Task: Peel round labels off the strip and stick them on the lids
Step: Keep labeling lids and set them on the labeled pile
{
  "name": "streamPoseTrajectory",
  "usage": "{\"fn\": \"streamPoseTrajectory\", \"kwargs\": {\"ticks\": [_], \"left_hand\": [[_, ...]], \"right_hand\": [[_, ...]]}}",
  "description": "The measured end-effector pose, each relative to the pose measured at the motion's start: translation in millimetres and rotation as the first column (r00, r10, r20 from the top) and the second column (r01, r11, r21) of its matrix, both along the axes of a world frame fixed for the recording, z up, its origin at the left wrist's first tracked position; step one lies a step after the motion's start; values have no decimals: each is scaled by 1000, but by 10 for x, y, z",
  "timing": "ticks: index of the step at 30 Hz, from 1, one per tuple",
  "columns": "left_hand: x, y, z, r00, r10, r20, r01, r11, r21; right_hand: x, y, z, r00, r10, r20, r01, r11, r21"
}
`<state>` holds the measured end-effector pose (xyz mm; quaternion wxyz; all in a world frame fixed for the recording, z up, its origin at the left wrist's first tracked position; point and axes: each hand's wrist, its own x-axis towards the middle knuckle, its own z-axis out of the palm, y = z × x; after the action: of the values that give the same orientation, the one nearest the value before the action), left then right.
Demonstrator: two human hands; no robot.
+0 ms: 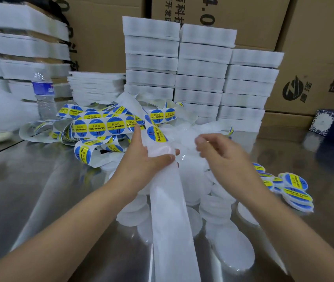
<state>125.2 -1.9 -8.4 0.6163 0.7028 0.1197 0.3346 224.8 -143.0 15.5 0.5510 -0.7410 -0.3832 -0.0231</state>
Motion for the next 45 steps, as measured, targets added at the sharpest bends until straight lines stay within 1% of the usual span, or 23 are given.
{"fn": "streamPoseTrajectory", "kwargs": {"ticks": [3,5,7,9,10,12,14,16,18,20,22,25,27,29,31,33,35,37,38,40,43,44,45], "left_hand": [[-6,-54,14,1000,-7,-11,7,999,-38],[-2,-106,0,1000,-6,-13,5,998,-56],[-1,-166,-26,1000,-14,-19,13,999,-47],[-24,-179,15,999,16,-42,-21,992,-128],[-32,-137,53,997,44,-59,-57,970,-235],[-28,38,137,992,78,-102,-114,901,-419],[29,263,221,990,56,-126,-115,840,-530],[166,439,284,997,-31,-76,-29,737,-675],[330,547,330,996,-94,7,65,633,-772],[469,636,336,993,-65,102,122,555,-823],[564,718,379,986,-1,167,140,554,-821],[618,823,595,987,114,115,0,709,-706],[632,851,867,977,166,133,-58,810,-584],[606,801,1201,962,175,212,-70,900,-430],[550,661,1518,948,169,268,-118,973,-197],[471,425,1726,939,132,318,-154,987,44],[425,186,1747,939,69,338,-160,955,249],[447,-13,1590,967,65,245,-161,904,395],[466,-93,1454,982,84,170,-149,895,420],[500,-236,1140,995,90,47,-101,926,364],[538,-332,768,997,71,-33,-62,971,230],[548,-324,699,997,50,-50,-44,991,123],[549,-293,666,998,3,-63,-7,998,-62]], "right_hand": [[-29,233,25,965,114,-234,-126,991,-35],[-64,391,116,901,177,-397,-218,974,-59],[-67,518,182,767,280,-577,-299,952,65],[-35,541,234,549,396,-736,-275,917,288],[1,502,247,442,459,-770,-267,887,376],[29,368,258,288,533,-796,-317,837,446],[8,226,232,217,570,-793,-385,796,467],[-34,110,162,104,635,-766,-414,728,547],[-102,35,104,-76,698,-712,-451,613,649],[-150,12,61,-159,705,-691,-514,539,668],[-141,19,20,-167,685,-710,-547,534,644],[-110,64,-22,-126,630,-766,-495,630,599],[-97,75,-45,-49,589,-806,-474,697,538],[-97,93,-44,-26,559,-829,-466,727,504],[-96,109,-30,-9,540,-842,-447,751,486],[-72,122,-5,31,533,-845,-404,780,478],[-7,118,34,71,547,-834,-322,804,500],[70,74,81,110,591,-799,-291,788,543],[89,48,107,116,622,-775,-304,765,568],[88,11,134,171,662,-729,-361,731,579],[51,3,117,409,620,-670,-420,779,465],[43,-6,111,447,597,-667,-436,796,420],[50,-24,99,454,588,-669,-462,798,387]]}}
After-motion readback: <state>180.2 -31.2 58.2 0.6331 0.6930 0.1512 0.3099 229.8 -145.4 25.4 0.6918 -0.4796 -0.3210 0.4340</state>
